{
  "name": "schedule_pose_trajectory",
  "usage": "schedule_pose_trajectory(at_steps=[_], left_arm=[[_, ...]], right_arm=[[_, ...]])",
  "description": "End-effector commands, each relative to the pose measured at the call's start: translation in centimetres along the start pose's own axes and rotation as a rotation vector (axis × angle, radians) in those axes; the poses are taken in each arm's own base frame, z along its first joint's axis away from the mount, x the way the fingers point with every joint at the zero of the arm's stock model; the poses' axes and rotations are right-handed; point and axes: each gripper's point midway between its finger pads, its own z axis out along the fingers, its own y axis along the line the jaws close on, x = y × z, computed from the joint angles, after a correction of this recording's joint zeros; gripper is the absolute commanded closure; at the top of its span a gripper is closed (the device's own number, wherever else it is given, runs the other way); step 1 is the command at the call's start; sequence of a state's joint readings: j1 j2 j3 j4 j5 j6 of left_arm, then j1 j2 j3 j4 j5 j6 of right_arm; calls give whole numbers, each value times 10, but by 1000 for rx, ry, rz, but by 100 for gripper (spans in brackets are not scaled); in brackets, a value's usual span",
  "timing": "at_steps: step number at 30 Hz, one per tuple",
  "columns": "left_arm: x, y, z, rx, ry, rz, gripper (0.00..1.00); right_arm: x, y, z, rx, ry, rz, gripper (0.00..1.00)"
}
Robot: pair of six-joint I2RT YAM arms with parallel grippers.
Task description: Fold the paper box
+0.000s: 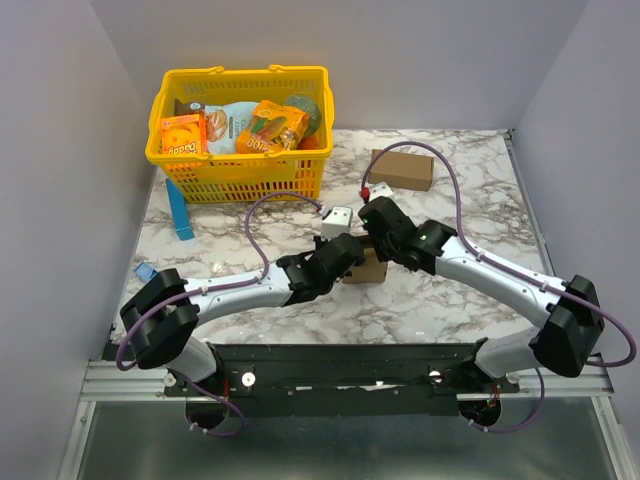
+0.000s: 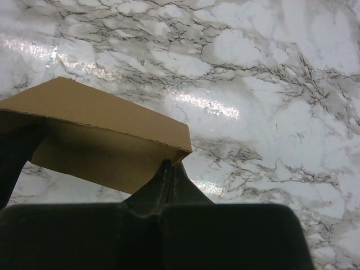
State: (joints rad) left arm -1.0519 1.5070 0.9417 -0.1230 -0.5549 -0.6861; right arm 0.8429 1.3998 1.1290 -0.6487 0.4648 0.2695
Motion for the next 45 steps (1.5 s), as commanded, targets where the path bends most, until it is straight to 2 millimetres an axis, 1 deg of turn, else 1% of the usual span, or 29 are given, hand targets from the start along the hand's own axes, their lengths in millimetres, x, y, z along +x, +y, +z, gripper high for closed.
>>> schedule_pose_trajectory(at_steps=[1,6,14,24,30,34,38,39,41,42,45], left_arm=[[70,5,-5,5,220,126,100],[70,5,-5,4,221,126,100],[70,7,-6,-1,218,126,100],[73,12,-5,-24,222,139,100],[75,14,-5,-32,228,148,100],[75,13,-4,-31,227,148,100],[76,10,-4,-18,232,139,100],[75,9,-4,-15,230,136,100],[75,8,-3,-12,231,134,100],[76,7,-3,-11,232,133,100],[76,7,-2,-12,234,134,100]], right_arm=[[-26,32,-7,-148,-47,70,99],[-23,33,-5,-163,-31,80,99],[-24,32,-2,-184,-17,103,99],[-30,25,-1,-199,-16,120,99],[-30,17,0,-199,-10,140,99],[-30,16,-1,-209,-11,136,99],[-20,16,2,-214,-2,115,99],[-8,15,6,-209,16,96,99],[-2,14,6,-208,14,96,99],[10,14,10,-208,34,82,99],[17,14,11,-221,9,77,99]])
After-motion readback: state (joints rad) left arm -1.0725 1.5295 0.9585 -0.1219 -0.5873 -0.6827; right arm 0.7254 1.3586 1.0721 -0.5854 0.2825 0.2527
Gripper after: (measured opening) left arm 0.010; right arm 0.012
